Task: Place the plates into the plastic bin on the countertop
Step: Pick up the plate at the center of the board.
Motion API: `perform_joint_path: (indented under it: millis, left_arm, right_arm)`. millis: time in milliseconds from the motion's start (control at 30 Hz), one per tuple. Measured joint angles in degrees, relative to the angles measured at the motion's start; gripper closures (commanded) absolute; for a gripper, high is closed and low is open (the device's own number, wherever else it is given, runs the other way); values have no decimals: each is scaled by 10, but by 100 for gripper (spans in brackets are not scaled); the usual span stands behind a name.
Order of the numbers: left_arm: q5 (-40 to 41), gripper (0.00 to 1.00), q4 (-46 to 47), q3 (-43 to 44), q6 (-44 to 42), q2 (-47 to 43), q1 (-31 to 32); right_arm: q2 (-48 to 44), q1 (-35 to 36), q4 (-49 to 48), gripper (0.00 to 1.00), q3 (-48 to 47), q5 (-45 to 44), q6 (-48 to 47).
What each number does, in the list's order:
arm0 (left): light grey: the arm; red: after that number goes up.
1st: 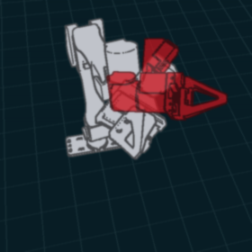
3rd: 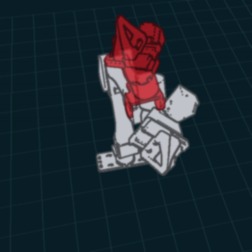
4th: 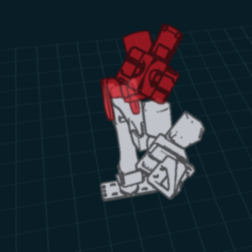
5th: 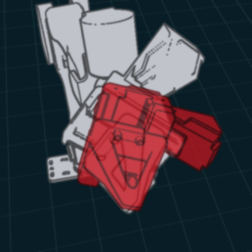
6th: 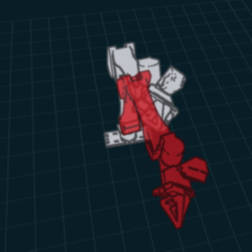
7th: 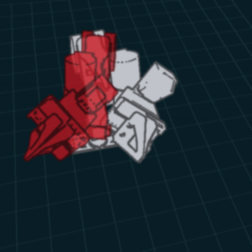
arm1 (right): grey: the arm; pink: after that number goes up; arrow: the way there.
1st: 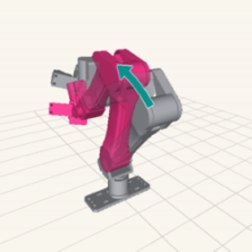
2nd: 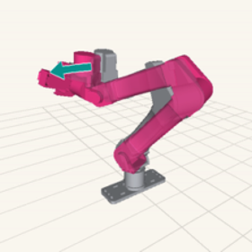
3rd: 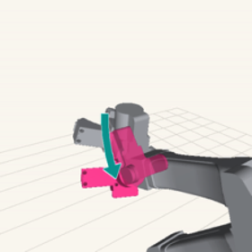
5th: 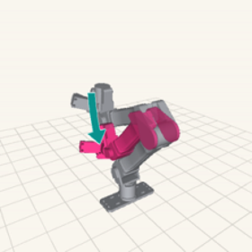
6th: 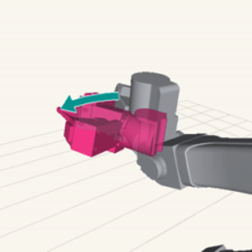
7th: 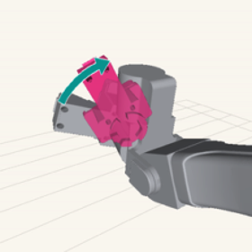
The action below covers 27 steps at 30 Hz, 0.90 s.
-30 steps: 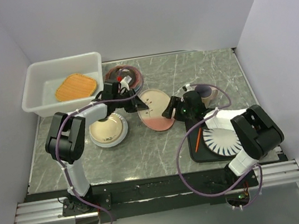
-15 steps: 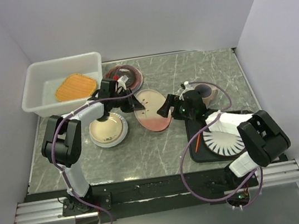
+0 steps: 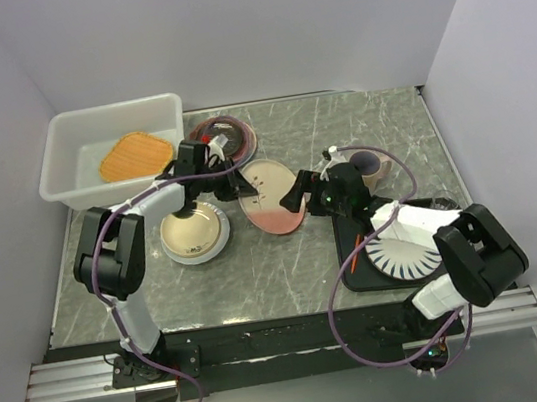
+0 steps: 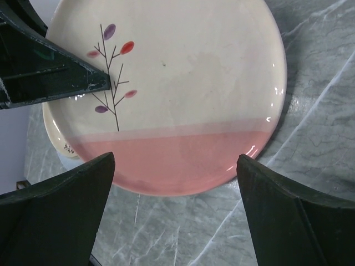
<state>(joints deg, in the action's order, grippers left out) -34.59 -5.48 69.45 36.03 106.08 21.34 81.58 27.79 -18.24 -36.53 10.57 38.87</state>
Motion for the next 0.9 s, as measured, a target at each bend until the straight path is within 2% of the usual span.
perform_joint_path:
  millis: [367, 900]
  left_arm:
    - [10, 99, -10, 0, -9, -37, -37]
    - [15, 99, 18, -44, 20, -179, -111]
  right_arm:
    - [-55, 18, 18, 0, 3, -21, -15]
    - [-91, 58, 45, 0, 14, -46, -23]
